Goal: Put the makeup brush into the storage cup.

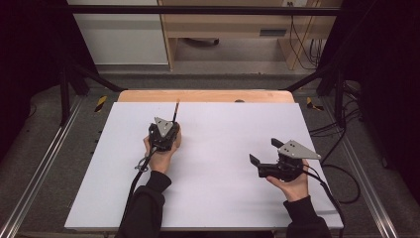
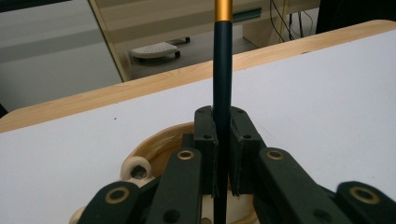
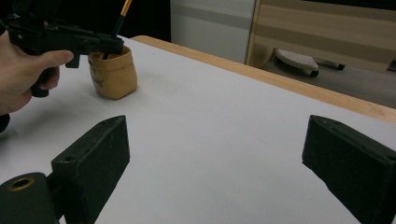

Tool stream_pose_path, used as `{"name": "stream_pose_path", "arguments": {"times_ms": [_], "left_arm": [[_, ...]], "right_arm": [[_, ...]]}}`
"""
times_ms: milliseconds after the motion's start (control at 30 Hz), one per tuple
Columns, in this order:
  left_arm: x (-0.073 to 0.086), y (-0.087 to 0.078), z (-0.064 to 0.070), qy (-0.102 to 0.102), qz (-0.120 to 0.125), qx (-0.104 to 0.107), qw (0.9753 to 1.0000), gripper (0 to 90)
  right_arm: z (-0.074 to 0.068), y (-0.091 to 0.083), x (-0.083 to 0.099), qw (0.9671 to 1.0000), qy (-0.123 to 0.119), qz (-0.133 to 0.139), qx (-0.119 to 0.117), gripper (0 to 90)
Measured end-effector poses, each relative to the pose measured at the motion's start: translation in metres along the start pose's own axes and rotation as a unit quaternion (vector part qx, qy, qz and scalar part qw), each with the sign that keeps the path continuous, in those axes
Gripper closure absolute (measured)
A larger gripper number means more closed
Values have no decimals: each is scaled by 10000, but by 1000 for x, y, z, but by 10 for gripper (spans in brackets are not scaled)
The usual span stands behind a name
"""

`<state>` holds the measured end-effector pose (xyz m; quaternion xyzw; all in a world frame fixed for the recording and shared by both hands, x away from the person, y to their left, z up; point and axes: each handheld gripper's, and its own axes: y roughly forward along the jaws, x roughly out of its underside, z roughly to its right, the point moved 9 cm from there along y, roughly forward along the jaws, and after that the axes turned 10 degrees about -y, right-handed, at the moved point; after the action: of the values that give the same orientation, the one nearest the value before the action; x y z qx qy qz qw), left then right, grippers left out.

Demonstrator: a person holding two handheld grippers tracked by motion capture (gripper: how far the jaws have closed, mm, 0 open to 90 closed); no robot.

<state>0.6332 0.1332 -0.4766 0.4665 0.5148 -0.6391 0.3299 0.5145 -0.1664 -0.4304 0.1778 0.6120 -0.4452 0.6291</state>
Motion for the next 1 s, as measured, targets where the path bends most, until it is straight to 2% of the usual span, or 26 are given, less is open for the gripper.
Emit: {"name": "stream_pose_path", "arguments": {"times_ms": [267,400,533,700,900,1000], "left_arm": [[-5,-10,0,-26,-39,81,10000,684],[-10,-21,1,14,25,173,9998,590],[-15,-37,2,62,49,339,9994,477],[-19,-62,2,11,26,641,9979,355],[-15,-91,-1,41,-203,923,9955,168],[-13,-105,-5,19,-239,1013,9946,127]], "right_arm": [[0,-1,-1,10000,20,12,-7,75],[1,-3,-2,10000,27,26,17,73],[3,-5,-3,10000,23,67,37,71],[4,-8,-2,10000,41,36,58,65],[6,-12,0,9999,65,13,109,58],[7,-15,0,9998,109,23,135,57]]}}
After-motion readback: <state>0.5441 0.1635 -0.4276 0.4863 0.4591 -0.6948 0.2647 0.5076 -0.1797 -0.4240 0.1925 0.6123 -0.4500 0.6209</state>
